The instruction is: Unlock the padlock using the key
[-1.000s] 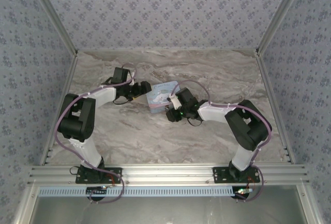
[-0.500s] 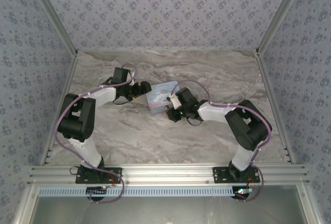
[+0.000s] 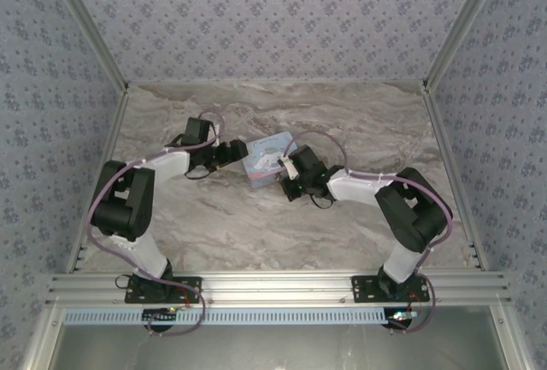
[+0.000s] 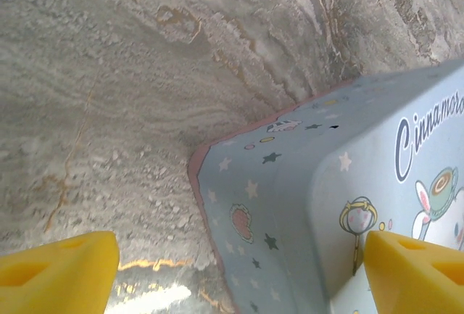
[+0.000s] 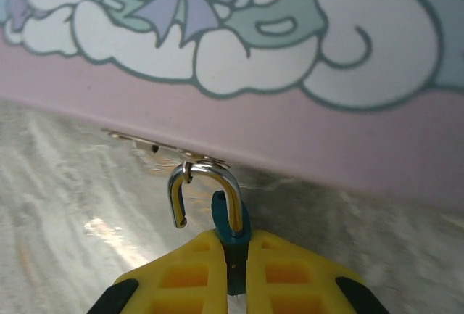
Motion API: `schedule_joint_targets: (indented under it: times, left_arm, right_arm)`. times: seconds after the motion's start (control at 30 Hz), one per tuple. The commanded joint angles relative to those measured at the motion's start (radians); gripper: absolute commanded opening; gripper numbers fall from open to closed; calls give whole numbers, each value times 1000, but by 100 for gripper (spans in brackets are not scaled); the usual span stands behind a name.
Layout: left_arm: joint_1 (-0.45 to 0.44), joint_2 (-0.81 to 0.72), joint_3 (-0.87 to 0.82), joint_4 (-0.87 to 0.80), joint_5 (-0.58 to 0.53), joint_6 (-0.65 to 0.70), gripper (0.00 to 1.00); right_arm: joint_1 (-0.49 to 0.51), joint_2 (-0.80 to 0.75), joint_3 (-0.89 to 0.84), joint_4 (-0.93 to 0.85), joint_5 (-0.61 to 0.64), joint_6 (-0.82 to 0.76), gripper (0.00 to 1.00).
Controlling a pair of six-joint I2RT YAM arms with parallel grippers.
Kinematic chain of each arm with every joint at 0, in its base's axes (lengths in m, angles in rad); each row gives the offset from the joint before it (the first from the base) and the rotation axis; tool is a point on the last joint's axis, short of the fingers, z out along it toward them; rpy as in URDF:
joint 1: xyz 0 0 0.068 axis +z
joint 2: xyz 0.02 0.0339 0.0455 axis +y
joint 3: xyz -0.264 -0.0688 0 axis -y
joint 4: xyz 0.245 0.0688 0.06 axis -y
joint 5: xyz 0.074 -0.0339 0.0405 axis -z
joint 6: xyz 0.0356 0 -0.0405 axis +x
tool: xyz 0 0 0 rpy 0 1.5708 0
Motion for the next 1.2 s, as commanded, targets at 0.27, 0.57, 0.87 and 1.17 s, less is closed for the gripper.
schedule_joint_targets:
  times: [0.27, 0.57, 0.87, 1.17]
  left_arm:
    - [-96, -224, -18, -143, -199, 61, 87]
    - [-257, -136, 220, -358, -411, 215, 87]
    - [-364, 59, 350, -453, -552, 297, 90]
    - [-396, 85, 319, -439, -599, 271, 91]
  right_arm:
    - [-25, -31, -16, -92, 154, 40, 10]
    - [-90, -49, -58, -27, 22, 116, 9]
    - [-143, -49, -94, -10, -22, 178, 9]
    - [-183, -53, -124, 40, -96, 198, 9]
